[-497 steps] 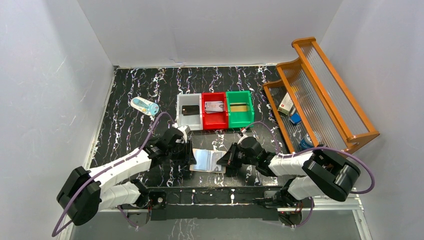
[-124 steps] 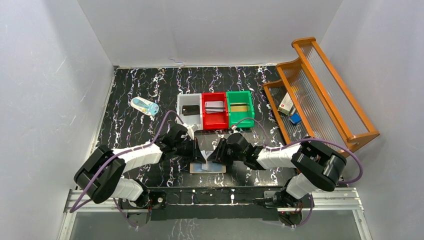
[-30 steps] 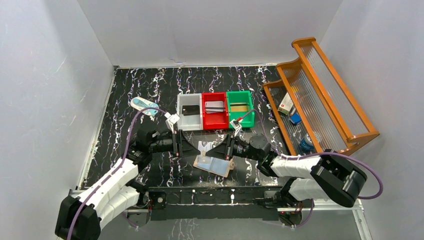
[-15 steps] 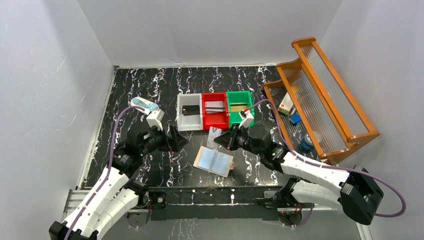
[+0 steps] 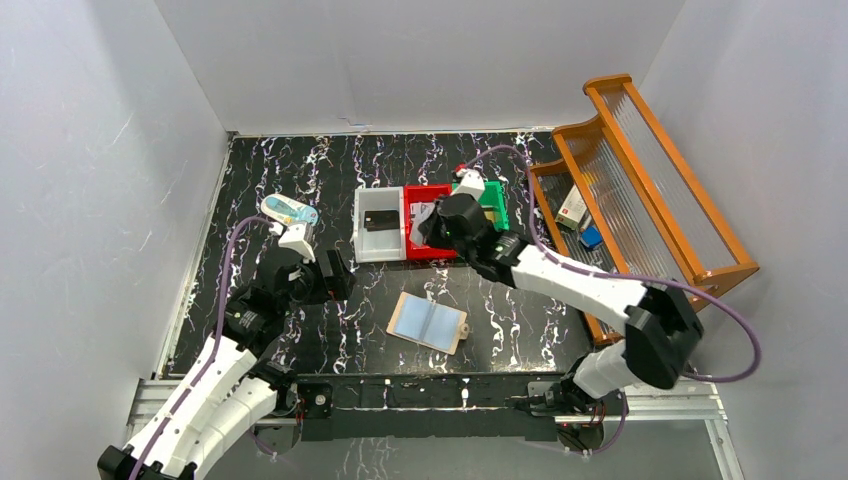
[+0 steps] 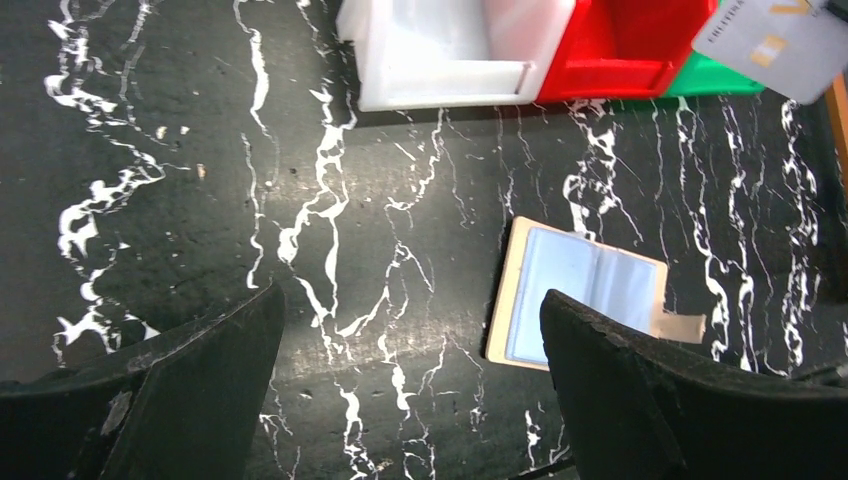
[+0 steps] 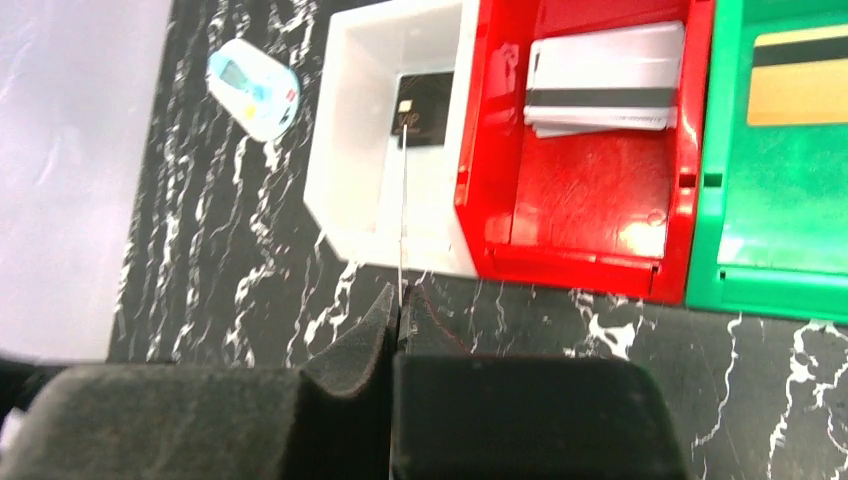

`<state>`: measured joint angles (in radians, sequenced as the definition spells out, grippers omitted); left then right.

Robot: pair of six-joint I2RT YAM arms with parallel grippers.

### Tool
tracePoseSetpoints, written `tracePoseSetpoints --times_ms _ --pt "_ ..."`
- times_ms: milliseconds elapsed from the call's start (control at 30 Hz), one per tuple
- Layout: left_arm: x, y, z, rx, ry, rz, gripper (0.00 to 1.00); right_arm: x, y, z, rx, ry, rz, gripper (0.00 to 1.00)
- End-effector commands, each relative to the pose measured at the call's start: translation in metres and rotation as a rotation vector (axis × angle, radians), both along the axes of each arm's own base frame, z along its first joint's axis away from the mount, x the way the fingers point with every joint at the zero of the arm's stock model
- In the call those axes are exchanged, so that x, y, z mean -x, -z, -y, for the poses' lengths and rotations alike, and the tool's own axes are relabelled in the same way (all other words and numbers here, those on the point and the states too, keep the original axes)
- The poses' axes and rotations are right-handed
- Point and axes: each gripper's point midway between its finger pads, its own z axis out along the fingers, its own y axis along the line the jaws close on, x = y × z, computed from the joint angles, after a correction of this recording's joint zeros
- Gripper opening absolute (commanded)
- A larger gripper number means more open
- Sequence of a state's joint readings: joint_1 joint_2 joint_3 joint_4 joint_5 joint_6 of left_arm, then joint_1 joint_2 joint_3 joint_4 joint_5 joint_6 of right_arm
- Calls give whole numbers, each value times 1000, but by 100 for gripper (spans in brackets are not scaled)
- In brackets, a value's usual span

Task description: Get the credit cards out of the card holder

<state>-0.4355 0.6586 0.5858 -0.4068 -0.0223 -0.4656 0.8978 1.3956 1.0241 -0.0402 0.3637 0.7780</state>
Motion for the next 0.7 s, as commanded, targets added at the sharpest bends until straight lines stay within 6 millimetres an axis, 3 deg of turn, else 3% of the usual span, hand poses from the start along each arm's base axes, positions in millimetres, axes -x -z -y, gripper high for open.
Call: tracePoseSetpoints --times_ms 0,200,400,433,467,500,667 --pt "-4 -13 -17 -35 -82 44 98 -35 -3 -8 56 106 46 0" --pt "-2 -13 -15 -29 -64 40 98 -65 9 -24 83 179 74 0" --pt "-1 -13 -14 -31 -56 35 98 -59 8 -32 51 126 62 0" --pt "-1 -12 -14 -31 -55 35 98 -67 13 -2 656 -217 384 0" --pt "-1 -12 -14 -31 -55 36 98 -67 11 2 721 -264 433 10" --pt "-1 -13 -14 -31 -57 38 98 -64 10 3 704 -263 432 0" --pt "-1 -13 -14 -30 -55 36 98 -53 2 16 585 -234 378 0"
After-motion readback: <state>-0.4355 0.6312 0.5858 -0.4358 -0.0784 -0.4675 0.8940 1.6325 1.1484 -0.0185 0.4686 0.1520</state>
